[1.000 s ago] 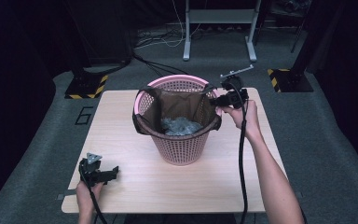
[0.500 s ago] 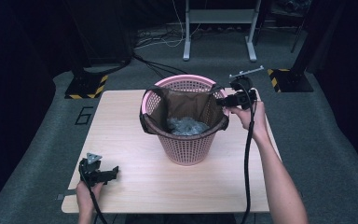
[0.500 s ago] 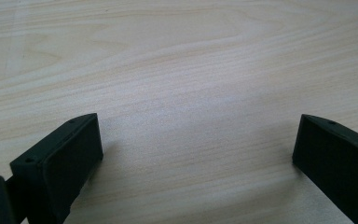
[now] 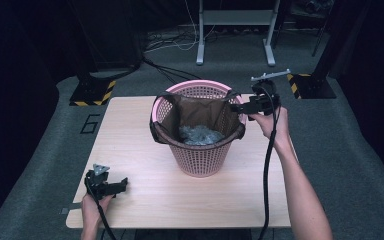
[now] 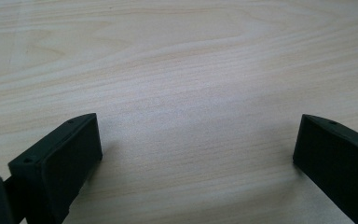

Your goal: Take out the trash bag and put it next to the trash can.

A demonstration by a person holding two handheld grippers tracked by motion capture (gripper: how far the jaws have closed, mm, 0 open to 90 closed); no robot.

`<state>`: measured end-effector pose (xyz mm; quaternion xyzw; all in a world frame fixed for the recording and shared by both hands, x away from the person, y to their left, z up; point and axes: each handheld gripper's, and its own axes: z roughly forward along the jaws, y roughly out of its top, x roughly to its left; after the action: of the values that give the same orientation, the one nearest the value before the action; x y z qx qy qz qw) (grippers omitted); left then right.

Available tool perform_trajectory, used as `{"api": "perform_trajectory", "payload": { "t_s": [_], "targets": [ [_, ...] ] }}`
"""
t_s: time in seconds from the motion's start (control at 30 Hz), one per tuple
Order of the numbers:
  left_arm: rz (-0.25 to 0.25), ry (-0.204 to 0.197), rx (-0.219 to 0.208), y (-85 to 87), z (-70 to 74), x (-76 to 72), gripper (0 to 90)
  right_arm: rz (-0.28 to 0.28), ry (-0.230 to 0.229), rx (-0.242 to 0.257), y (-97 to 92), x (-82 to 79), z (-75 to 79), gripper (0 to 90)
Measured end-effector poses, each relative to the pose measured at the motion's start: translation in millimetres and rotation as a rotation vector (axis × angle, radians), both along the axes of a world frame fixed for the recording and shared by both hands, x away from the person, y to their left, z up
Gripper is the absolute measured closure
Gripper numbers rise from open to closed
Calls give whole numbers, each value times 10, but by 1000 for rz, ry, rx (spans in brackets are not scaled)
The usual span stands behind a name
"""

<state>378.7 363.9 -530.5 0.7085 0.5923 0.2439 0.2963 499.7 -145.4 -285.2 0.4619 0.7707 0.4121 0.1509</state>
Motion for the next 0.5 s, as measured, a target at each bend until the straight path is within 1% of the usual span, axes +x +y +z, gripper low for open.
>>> {"api": "perform_trajectory", "payload": {
  "t_s": [0.07, 0.17, 0.2, 0.23, 0.27, 0.3, 0.37, 0.5],
  "targets": [
    [6, 1, -1, -7, 0, 5, 0, -1, -5, -13, -4, -4, 9, 131],
    [-11, 38, 6, -7, 33, 36, 1, 4, -11, -19, -25, -14, 17, 134],
    [-30, 58, -8, -7, 54, 47, 1, 4, -13, -19, -32, -17, 17, 136],
    [-46, 68, -28, 2, 72, 51, 2, 6, -13, -22, -44, -17, 16, 137],
    [-72, 73, -71, 13, 103, 58, 2, 6, -12, -26, -49, -17, 16, 138],
    [-86, 69, -92, 10, 134, 63, 2, 9, -13, -30, -56, -18, 17, 138],
    [-114, 62, -98, -7, 213, 93, 2, 13, -16, -39, -61, -21, 22, 139],
    [-175, 50, -150, -49, 406, 170, 10, 18, -18, -48, -58, -26, 26, 140]
  ]
}}
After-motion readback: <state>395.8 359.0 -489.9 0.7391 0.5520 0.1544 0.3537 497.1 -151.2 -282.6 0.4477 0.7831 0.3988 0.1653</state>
